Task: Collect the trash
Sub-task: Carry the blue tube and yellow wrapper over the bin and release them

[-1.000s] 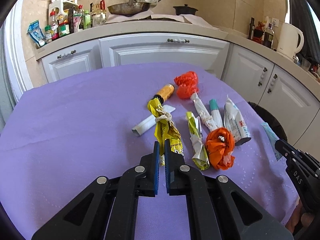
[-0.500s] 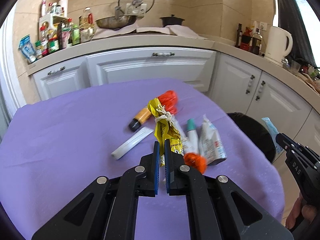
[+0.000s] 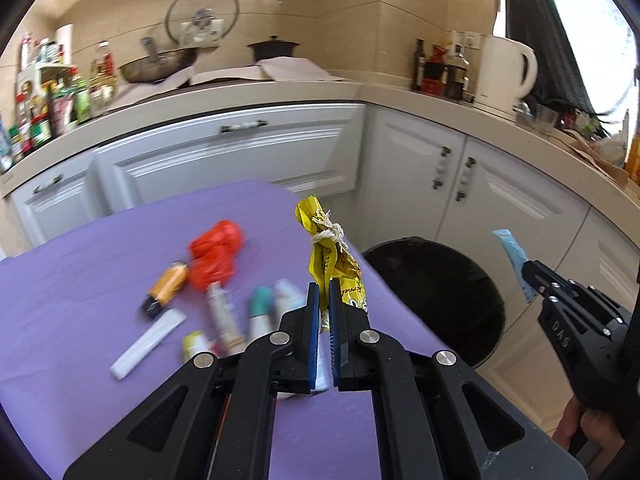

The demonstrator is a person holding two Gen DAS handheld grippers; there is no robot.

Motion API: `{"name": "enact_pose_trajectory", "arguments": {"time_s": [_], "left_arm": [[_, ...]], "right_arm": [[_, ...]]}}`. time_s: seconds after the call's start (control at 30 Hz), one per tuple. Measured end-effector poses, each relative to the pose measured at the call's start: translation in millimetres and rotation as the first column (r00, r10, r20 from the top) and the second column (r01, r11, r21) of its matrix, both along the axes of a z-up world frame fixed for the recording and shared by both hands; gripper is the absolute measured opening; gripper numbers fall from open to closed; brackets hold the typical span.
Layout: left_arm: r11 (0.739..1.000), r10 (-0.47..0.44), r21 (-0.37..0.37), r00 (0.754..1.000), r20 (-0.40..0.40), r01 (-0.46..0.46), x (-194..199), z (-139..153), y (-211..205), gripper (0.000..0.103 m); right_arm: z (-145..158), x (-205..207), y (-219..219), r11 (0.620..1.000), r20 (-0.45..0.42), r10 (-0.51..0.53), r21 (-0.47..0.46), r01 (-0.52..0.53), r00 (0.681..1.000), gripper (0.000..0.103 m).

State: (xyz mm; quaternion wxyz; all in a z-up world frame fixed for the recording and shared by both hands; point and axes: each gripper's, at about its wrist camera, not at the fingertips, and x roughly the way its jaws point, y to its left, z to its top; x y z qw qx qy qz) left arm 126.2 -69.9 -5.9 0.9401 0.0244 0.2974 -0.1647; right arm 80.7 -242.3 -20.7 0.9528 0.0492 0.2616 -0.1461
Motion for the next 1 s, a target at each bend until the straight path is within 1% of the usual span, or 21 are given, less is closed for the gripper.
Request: {"name": "enact_pose_trajectory", "arguments": {"time_s": [0.27, 0.43, 0.67, 1.0], "left_arm": [[0.996, -0.079, 0.027, 0.997, -0.027, 0.080, 14, -12, -51, 0.005], [0.993, -0.102, 0.048, 0.994, -0.045, 0.104, 23, -21, -73, 0.005], [0.990, -0.116, 0.073, 0.991, -0.069, 0.121, 32, -33, -93, 0.005], [0.989, -0.115, 0.088, 0.990, -0.086, 0.122, 40, -41, -106, 0.007]], "right_arm": [[-9, 13, -33, 0.999, -0.008, -0.039, 0.017, 0.039, 0.999, 0.006], [-17, 19, -46, 0.998, -0.020, -0.050, 0.026, 0.051, 0.999, 0.006], [-28, 27, -58, 0.997, -0.036, -0.056, 0.043, 0.058, 0.998, 0.006], [-36, 37, -71, 0.996, -0.050, -0.065, 0.060, 0.068, 0.997, 0.008]]}}
